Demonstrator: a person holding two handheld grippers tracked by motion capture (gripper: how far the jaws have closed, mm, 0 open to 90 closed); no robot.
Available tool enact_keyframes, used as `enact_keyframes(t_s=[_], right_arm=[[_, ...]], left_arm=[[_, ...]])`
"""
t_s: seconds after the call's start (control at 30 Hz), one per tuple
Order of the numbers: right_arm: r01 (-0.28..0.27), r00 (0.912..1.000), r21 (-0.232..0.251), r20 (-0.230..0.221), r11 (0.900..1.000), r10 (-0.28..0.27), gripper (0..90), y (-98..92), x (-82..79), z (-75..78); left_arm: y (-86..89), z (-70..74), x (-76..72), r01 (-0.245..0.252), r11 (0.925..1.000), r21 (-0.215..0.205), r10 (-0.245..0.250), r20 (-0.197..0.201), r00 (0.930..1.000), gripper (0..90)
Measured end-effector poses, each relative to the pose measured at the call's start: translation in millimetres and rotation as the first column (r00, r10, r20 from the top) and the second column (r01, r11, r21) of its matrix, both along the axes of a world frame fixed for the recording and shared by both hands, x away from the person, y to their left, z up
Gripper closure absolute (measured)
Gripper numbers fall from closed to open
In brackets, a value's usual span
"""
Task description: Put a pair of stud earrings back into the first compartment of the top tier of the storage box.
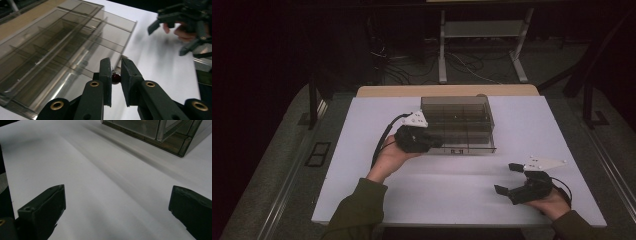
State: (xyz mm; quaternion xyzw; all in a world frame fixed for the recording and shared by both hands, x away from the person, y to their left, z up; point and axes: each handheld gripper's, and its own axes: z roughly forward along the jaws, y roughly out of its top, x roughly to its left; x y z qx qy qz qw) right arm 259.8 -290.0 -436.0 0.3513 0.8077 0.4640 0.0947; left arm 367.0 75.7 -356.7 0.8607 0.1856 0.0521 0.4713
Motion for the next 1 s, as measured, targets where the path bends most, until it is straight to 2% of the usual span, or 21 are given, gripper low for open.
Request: enact_keyframes(t_s=[0.07,0.13,0.47,0.73,1.0], right_arm=[[-0.001,1.0000,0.000,0.001,1.000,0.001,0.5,0.0,0.0,0.0],[0.000,1.0000,0.001,0.000,1.000,0.000,0.5,-0.1,-0.1,0.0],[-0.001,1.0000,0.007,0.002,1.000,0.001,0.5,-1.5,0.2,-0.4],[-0.003,1.0000,0.017,-0.001,1.000,0.003,0.5,-3.6,1.4,-0.9],[-0.007,1.0000,0.011,0.001,1.000,0.007,0.5,-3.0,1.3,-0.7]], left_arm=[[-0.6,-4.1,5.0,-0.026,0.9994,0.025,0.026,0.003,0.9997,78.2],[-0.4,-7.5,9.7,-0.048,0.9983,0.033,0.048,-0.002,0.9989,78.2],[-2.6,-18.8,17.9,-0.084,0.9944,0.064,0.086,-0.031,0.9958,74.1],[2.5,-13.1,15.2,-0.090,0.9958,0.014,0.091,-0.046,0.9948,67.9],[19.8,-1.0,-0.6,-0.114,0.9933,-0.019,0.113,-0.029,0.9931,56.7]])
